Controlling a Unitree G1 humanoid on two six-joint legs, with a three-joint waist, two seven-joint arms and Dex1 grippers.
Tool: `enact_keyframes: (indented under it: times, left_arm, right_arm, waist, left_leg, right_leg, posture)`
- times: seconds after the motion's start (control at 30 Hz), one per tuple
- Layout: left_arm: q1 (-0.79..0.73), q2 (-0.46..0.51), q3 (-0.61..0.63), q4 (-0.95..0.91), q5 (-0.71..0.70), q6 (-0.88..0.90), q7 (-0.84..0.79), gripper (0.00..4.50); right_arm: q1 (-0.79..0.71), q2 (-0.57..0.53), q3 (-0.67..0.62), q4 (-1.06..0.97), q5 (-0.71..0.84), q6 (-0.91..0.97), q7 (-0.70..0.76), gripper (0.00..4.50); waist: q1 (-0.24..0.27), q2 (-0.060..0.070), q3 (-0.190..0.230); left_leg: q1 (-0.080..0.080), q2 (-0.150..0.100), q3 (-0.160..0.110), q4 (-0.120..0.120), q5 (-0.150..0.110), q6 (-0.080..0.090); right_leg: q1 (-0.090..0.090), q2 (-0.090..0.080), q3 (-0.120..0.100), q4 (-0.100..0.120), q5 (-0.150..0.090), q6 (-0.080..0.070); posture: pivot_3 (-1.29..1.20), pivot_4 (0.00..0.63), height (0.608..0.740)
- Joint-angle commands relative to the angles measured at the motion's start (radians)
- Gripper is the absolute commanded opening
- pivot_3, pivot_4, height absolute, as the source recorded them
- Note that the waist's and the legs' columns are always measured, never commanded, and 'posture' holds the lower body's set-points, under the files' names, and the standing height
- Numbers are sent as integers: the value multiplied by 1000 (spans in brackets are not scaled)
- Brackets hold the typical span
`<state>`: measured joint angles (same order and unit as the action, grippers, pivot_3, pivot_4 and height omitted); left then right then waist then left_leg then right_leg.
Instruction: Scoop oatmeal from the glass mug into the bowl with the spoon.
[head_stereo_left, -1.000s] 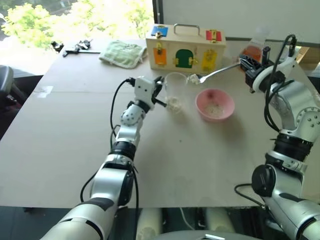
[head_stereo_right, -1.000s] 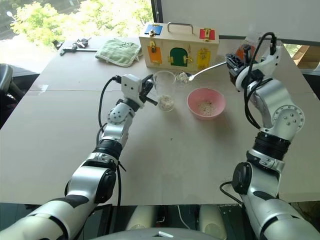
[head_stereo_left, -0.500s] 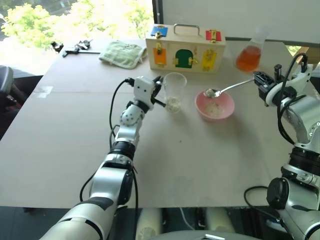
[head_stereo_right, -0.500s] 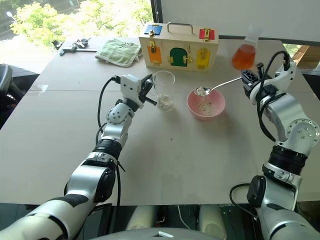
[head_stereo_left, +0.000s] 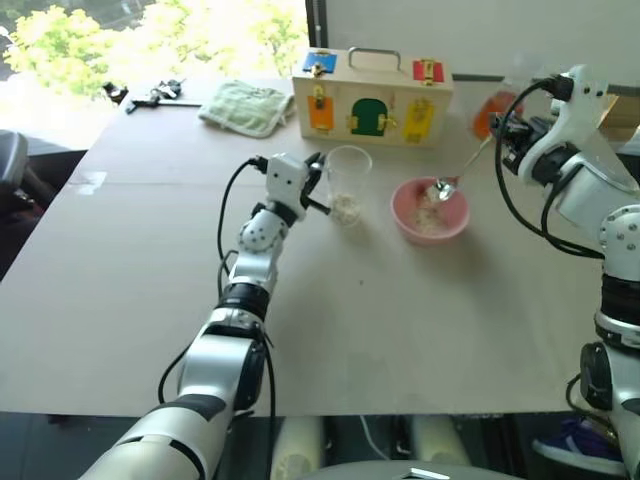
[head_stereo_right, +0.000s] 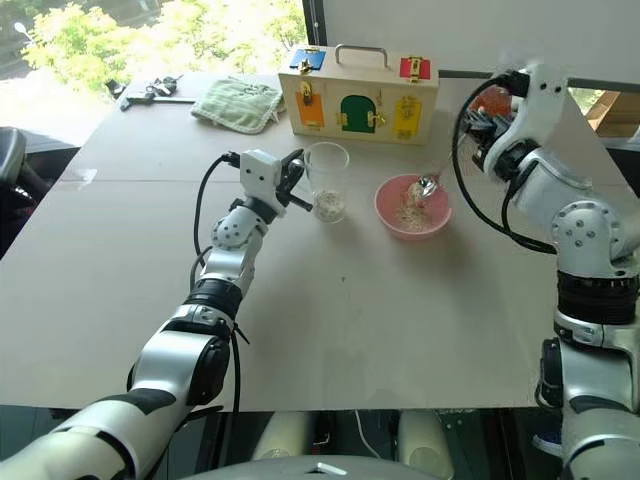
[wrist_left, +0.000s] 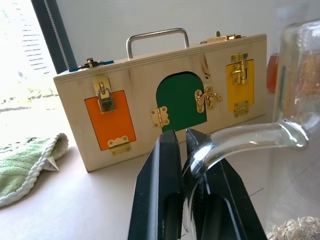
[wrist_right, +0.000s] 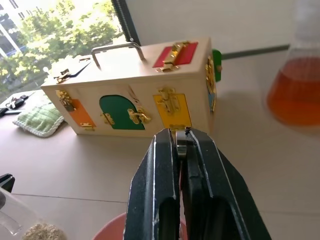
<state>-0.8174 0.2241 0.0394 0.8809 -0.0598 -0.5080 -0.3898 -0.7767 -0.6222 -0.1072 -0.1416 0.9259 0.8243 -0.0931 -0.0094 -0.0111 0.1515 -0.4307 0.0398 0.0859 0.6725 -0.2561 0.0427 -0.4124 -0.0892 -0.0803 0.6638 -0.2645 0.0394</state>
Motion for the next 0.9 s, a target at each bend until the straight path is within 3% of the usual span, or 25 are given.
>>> enact_keyframes:
  times: [0.03, 0.13, 0.37, 0.57, 0.73, 0.9]
  left_arm:
    - [-2, 4, 11, -42, -4, -34, 1, 54]
    - [-3, 3, 11, -41, -3, -34, 3, 54]
    - [-8, 3, 11, -38, -2, -36, 5, 54]
    - [-2, 2, 8, -41, -1, -36, 2, 54]
    - [5, 3, 6, -43, -1, -34, -4, 54]
    - [7, 4, 2, -43, 0, -27, -14, 54]
  right_arm:
    - [-40, -76, 98, -112, -124, -29, 186, 0]
    - [-44, -127, 169, -153, -221, -48, 297, 0]
    - [-39, -116, 164, -156, -328, -49, 387, 0]
    - [-31, 61, -113, -17, -217, 70, 211, 0]
    - [-73, 222, -393, 67, 11, 178, 19, 0]
    - [-181, 336, -483, 62, 227, 212, -138, 0]
  waist:
    - [1, 0, 0]
    - [3, 0, 0]
    - [3, 0, 0]
    - [5, -1, 0]
    - [15, 0, 0]
    - [-1, 0, 1]
  left_leg:
    - [0, 0, 0, 0, 0, 0]
    - [-1, 0, -1, 0, 0, 0]
    - [-1, 0, -1, 1, 0, 0]
    - [0, 0, -1, 2, 0, 0]
    - [0, 0, -2, 2, 0, 0]
    - [0, 0, -1, 2, 0, 0]
  right_leg:
    - [0, 0, 0, 0, 0, 0]
    - [0, 0, -1, 0, 0, 0]
    - [0, 0, -2, 0, 0, 0]
    - [1, 0, -2, 1, 0, 0]
    - [1, 0, -3, 1, 0, 0]
    - [0, 0, -2, 2, 0, 0]
  posture:
    - [0, 150, 740]
    - [0, 150, 740]
    - [0, 150, 740]
    - [0, 150, 740]
    - [0, 150, 740]
    - [0, 150, 740]
